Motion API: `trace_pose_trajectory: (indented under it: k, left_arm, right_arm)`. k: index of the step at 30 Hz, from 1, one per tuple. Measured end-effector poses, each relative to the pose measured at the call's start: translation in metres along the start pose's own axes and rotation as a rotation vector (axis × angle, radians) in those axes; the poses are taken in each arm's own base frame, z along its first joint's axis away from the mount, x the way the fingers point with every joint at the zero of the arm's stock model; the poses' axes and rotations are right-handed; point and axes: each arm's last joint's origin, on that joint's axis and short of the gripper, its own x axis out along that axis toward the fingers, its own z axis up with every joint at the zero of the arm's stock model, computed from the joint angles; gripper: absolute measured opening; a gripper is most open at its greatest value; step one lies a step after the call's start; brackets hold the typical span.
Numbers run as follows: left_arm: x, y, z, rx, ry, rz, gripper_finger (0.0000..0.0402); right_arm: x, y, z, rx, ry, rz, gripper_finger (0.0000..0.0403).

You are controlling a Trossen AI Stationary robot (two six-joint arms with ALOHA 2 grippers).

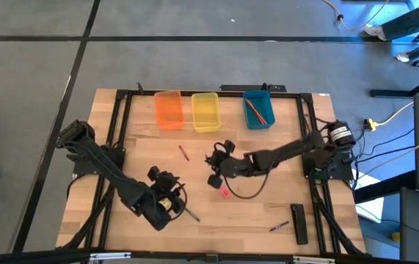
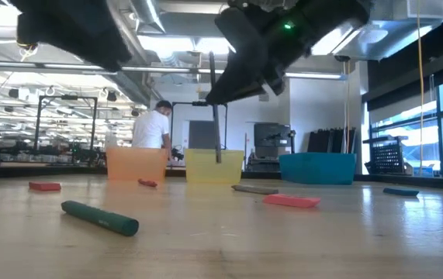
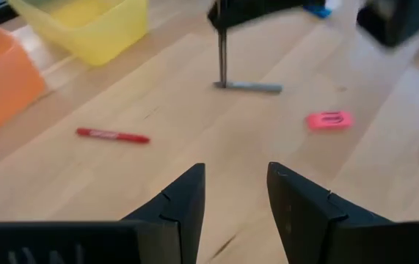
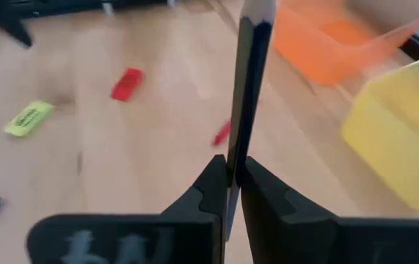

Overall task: Sort crayons/erasers/pens/pencils in bins
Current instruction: Put the black pencil into the blue bin

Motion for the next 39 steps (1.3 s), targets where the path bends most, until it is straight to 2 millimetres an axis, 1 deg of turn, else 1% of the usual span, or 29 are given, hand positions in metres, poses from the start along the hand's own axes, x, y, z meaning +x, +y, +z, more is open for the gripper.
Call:
trace_pose_trajectory:
  k: [2,4,7,9,11,13,16,18,20,22,24,26,29,32,35,39]
  left_arm:
    - [0.001,0.003,0.001,0.014,0.014,0.020,0.0141]
    - [0.004,0.005,0.002,0.023,0.036,0.035,0.0141]
    - [0.011,0.006,0.006,0.052,0.080,0.048,0.0141]
    - [0.017,0.008,0.010,0.054,0.103,0.059,0.0141]
    - [0.021,0.008,0.013,0.036,0.127,0.058,0.0141]
    - [0.024,0.007,0.015,0.026,0.147,0.041,0.0141]
    - [0.023,0.003,0.014,0.035,0.145,0.009,0.0141]
    - [0.021,0.001,0.013,0.050,0.141,-0.011,0.0141]
    - [0.018,-0.001,0.011,0.066,0.139,-0.024,0.0141]
    - [0.015,-0.002,0.008,0.077,0.136,-0.034,0.0141]
    - [0.011,-0.003,0.006,0.087,0.132,-0.043,0.0141]
    - [0.008,-0.003,0.004,0.095,0.118,-0.048,0.0141]
    - [0.004,-0.004,0.002,0.105,0.079,-0.050,0.0141]
    - [0.002,-0.005,0.000,0.110,0.074,-0.058,0.0141]
    - [-0.001,-0.006,-0.002,0.117,0.068,-0.066,0.0141]
    - [-0.003,-0.006,-0.002,0.120,0.002,-0.053,0.0141]
  right_arm:
    - [0.000,-0.008,0.016,-0.002,0.060,0.005,0.0032]
    - [-0.003,-0.015,0.037,-0.009,0.108,0.001,0.0034]
    - [-0.013,-0.026,0.068,-0.049,0.170,-0.036,0.0034]
    - [-0.021,-0.040,0.088,-0.076,0.229,-0.070,0.0033]
    - [-0.029,-0.062,0.108,-0.078,0.272,-0.123,0.0031]
    - [-0.037,-0.089,0.126,-0.048,0.322,-0.187,0.0031]
    - [-0.050,-0.130,0.143,0.027,0.394,-0.283,0.0033]
    - [-0.055,-0.157,0.147,0.085,0.440,-0.326,0.0032]
    - [-0.055,-0.180,0.143,0.140,0.504,-0.357,0.0031]
    - [-0.052,-0.200,0.135,0.172,0.570,-0.387,0.0031]
    - [-0.048,-0.218,0.125,0.187,0.621,-0.420,0.0033]
    - [-0.040,-0.232,0.115,0.195,0.630,-0.459,0.0034]
    - [-0.024,-0.250,0.101,0.207,0.598,-0.475,0.0032]
    - [-0.010,-0.265,0.083,0.242,0.594,-0.395,0.0031]
    - [-0.006,-0.280,0.066,0.280,0.634,-0.344,0.0034]
    - [-0.007,-0.299,0.038,0.304,0.742,-0.365,0.0033]
